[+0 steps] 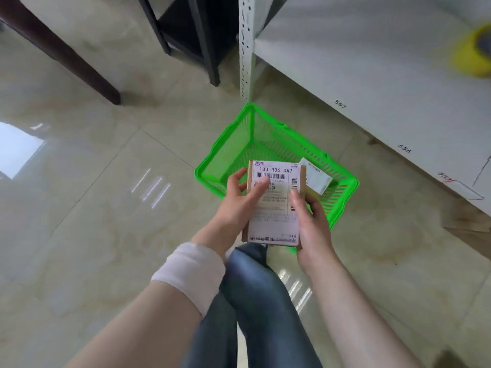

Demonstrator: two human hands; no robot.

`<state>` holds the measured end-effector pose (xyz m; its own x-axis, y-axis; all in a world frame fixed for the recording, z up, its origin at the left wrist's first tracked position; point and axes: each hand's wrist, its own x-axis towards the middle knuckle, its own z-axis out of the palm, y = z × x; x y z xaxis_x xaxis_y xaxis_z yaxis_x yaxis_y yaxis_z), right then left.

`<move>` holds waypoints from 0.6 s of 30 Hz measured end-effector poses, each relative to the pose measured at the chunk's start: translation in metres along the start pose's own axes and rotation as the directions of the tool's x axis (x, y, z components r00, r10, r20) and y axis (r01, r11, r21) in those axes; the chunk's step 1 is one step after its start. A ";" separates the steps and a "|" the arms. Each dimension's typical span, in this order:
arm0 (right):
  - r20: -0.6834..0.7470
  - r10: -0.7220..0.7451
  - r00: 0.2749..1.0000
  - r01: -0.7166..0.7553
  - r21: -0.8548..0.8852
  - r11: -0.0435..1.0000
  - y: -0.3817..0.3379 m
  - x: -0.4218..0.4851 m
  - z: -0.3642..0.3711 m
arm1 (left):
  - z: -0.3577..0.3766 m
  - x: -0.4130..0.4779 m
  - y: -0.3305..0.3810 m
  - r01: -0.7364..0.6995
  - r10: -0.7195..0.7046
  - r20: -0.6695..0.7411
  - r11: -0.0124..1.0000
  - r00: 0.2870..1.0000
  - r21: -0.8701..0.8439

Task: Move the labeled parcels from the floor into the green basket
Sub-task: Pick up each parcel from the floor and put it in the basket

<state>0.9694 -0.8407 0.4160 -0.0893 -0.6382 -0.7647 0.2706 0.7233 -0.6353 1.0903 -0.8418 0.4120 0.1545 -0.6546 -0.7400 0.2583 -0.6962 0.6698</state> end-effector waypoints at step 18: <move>-0.014 0.229 0.973 -0.219 0.242 0.945 0.181 0.334 0.015 | 0.000 0.390 -0.147 0.010 -0.080 0.164 0.921 0.983 0.389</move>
<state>1.0026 -0.9274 0.0473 -0.0383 -0.4516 -0.8914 0.5074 0.7597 -0.4067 1.1128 -0.9944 0.0250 -0.0251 -0.6364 -0.7710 -0.1314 -0.7624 0.6336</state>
